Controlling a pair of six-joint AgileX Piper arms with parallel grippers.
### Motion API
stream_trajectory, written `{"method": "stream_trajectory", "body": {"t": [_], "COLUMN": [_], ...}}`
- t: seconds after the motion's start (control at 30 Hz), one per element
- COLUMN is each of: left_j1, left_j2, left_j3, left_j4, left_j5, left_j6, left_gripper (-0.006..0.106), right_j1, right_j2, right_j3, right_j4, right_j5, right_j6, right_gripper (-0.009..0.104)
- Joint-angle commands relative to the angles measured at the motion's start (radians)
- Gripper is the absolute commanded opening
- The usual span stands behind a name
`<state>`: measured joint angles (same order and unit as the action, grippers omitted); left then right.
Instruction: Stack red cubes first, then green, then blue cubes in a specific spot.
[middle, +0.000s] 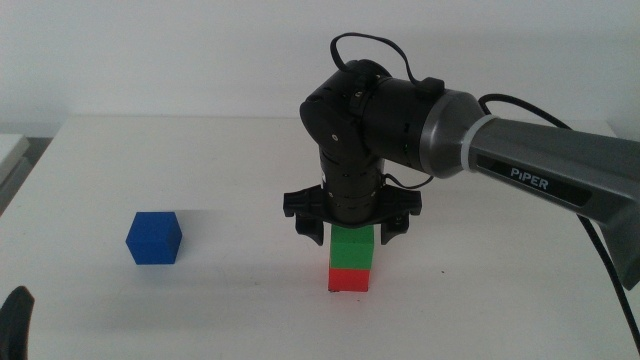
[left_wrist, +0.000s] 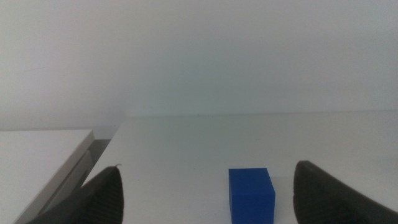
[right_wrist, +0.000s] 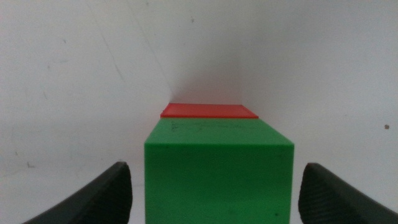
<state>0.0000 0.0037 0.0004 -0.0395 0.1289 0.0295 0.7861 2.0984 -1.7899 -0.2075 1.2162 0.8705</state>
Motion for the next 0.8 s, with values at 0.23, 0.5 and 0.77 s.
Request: {"method": "stream_trajectory", "body": {"t": [0.23,0.5,0.77], "left_j1": [0.0,0.0,0.0], "left_j2": [-0.004,-0.004,-0.004], "left_j3": [0.0,0.0,0.0], "left_j4": [-0.001,-0.001,-0.001], "left_j5": [-0.012,-0.012,-0.012], "left_j6": [-0.003,-0.003,-0.004], "left_gripper": [0.094,0.094,0.094], "right_j1": [0.031,0.041,0.041], "right_j2": [-0.192,-0.633,-1.178], "right_j3": [-0.005,0.27,0.71], "right_j4": [-0.023,0.0,0.074], "right_j5": [0.005,-0.012,-0.158], "right_j6": [-0.16,-0.379,-0.567], "right_gripper": [0.093,0.093,0.093]}}
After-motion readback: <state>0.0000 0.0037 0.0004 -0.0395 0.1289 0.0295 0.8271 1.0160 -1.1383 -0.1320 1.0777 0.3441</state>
